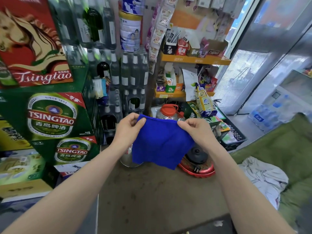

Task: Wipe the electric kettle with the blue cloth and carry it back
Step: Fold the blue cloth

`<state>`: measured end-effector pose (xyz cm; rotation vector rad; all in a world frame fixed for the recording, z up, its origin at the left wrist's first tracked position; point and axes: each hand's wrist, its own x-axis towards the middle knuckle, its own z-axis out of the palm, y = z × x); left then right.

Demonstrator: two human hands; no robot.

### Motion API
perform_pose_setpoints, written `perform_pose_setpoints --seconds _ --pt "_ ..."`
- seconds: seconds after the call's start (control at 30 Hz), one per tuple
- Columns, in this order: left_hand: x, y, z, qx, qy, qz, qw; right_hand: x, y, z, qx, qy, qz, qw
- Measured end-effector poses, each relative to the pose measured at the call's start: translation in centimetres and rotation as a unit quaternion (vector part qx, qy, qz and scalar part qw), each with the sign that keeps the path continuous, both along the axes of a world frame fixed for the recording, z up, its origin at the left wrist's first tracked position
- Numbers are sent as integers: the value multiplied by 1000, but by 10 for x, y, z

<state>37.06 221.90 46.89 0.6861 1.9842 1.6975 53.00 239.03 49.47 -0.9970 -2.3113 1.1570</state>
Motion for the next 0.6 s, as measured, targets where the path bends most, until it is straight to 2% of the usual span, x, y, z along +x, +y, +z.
perform_pose_setpoints --seconds 0.1,0.23,0.33,0.47,0.6 --pt "19 9 4 1 5 1 1000 -16 -14 5 -59 21 -34 997" --pt "41 17 8 19 29 -69 997 -32 -38 20 -237 85 -26 968" --pt "39 15 11 19 40 -74 996 -30 -39 31 -256 82 -5 963" --pt "26 10 8 29 58 -64 996 -20 -37 29 -230 64 23 971" --pt "20 4 11 10 55 -143 988 -12 -36 25 -336 112 53 934"
